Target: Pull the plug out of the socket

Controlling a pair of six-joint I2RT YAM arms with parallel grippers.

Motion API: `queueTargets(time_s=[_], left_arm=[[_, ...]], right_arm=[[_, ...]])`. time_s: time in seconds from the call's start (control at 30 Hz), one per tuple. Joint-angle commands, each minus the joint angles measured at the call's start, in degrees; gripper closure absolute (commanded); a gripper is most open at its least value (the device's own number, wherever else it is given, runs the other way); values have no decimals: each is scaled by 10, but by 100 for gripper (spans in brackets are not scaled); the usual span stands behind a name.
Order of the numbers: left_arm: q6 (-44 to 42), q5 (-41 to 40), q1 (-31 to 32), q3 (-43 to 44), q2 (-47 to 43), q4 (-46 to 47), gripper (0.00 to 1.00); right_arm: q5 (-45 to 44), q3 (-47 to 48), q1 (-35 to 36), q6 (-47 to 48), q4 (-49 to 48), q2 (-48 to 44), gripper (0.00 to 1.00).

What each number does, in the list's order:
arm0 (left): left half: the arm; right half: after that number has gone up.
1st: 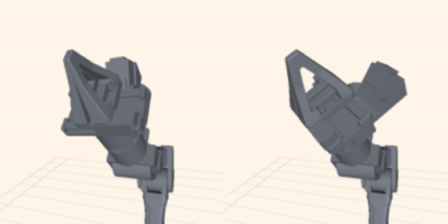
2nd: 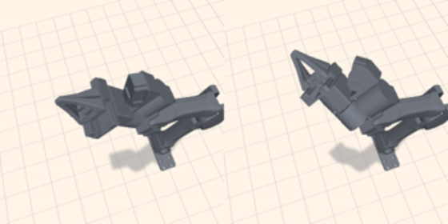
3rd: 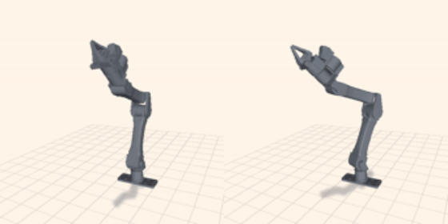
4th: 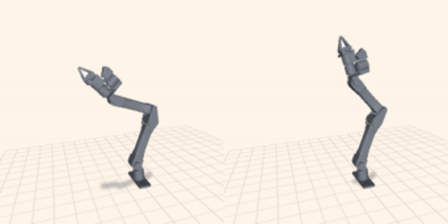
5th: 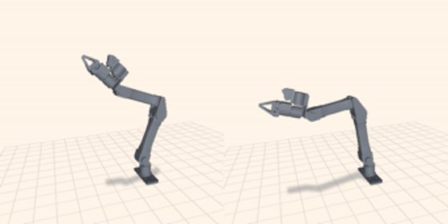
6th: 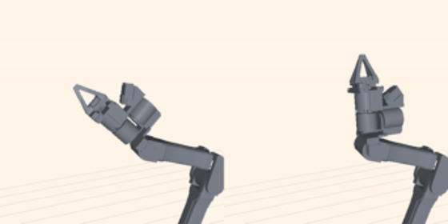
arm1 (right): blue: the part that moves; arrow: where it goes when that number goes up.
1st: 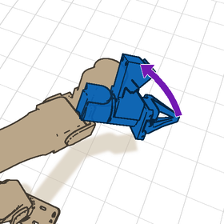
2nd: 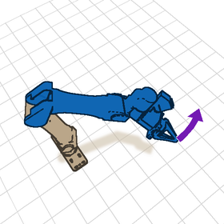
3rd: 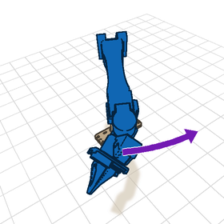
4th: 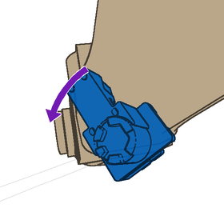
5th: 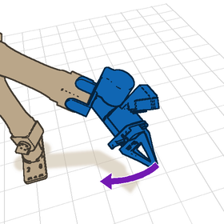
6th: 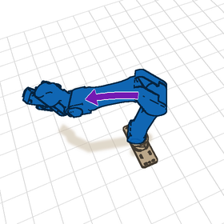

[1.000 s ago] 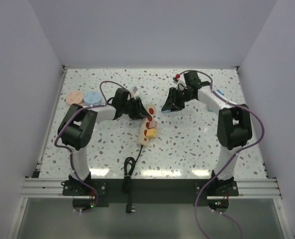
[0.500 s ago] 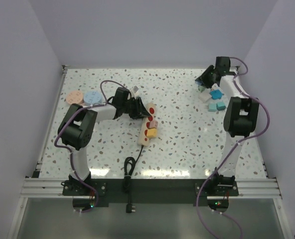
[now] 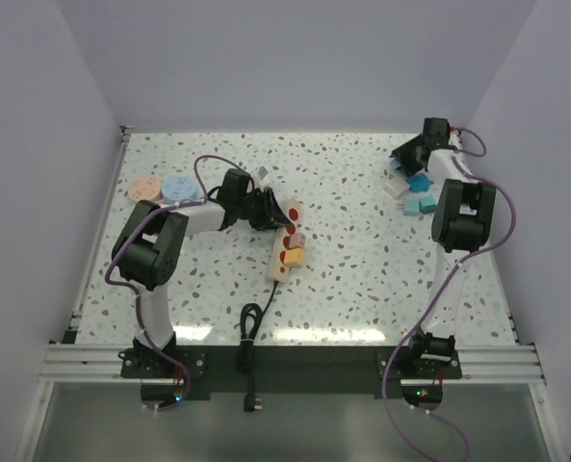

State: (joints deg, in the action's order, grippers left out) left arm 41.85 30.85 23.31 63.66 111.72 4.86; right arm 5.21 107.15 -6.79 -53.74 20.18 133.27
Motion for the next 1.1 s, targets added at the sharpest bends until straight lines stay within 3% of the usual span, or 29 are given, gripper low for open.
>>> queueTargets(time_s=[0.0,0.13,0.23,0.4,0.53,0.63,0.8,1.07], left_arm=[[-13,19,-3,27,-34,-1,100],[-16,19,-4,34,-27,-3,100],[-18,18,-4,38,-26,-6,100],[-19,9,-4,42,-29,-8,100],[-16,5,-4,45,-28,-3,100],[-7,5,-3,50,-23,7,100],[3,18,-3,62,-19,14,100],[10,18,-4,55,-30,18,100]], right_arm=[[-38,15,-9,-12,-22,-16,49],[-13,16,-14,3,-19,-20,24],[17,-7,-16,15,-30,-51,16],[66,-76,-15,44,-59,-152,16],[122,-94,2,114,13,-214,17],[146,-131,42,186,81,-248,17],[181,-231,150,255,96,-294,19],[226,-338,270,253,43,-314,21]])
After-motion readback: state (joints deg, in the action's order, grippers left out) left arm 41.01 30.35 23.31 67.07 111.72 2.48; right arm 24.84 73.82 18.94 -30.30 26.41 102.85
